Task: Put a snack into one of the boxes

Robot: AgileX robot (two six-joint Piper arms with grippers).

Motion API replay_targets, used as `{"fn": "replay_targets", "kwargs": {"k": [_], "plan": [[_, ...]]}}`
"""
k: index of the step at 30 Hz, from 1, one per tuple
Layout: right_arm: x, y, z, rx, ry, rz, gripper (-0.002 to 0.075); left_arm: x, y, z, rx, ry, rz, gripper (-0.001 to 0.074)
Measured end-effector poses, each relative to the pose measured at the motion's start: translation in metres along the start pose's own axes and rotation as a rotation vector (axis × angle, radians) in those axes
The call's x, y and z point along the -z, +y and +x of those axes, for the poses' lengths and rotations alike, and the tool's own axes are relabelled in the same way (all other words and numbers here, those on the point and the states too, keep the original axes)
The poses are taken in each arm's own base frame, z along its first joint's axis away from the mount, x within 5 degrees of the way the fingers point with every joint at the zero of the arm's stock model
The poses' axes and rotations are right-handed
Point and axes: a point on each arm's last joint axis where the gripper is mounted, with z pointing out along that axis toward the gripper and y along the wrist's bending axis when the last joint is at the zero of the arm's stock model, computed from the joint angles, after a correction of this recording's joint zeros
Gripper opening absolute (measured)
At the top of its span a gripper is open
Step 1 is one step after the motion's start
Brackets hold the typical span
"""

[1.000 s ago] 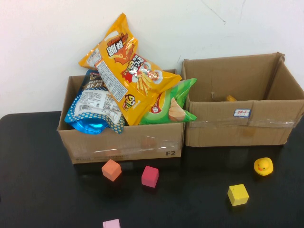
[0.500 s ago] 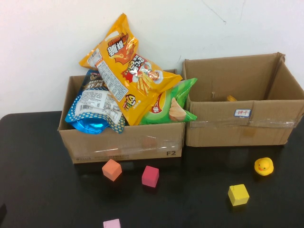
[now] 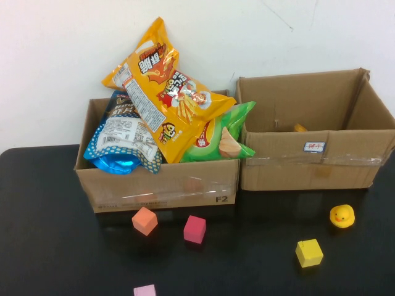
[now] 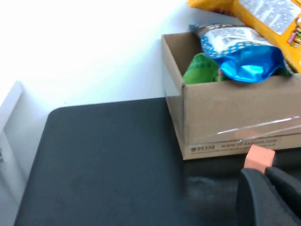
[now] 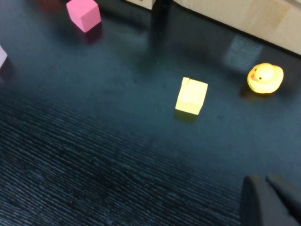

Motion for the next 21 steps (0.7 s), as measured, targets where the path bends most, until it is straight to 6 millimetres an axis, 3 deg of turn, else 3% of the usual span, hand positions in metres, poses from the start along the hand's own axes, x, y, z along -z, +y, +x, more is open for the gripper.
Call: {"fn": "replay_targets", "kwargs": {"k": [21], "plan": [[0.0000, 0.0000, 0.0000, -0.005, 0.000, 0.000, 0.0001, 0.0007, -0.0045, 0.0081, 0.011, 0.096, 0.034, -0.0001]]}}
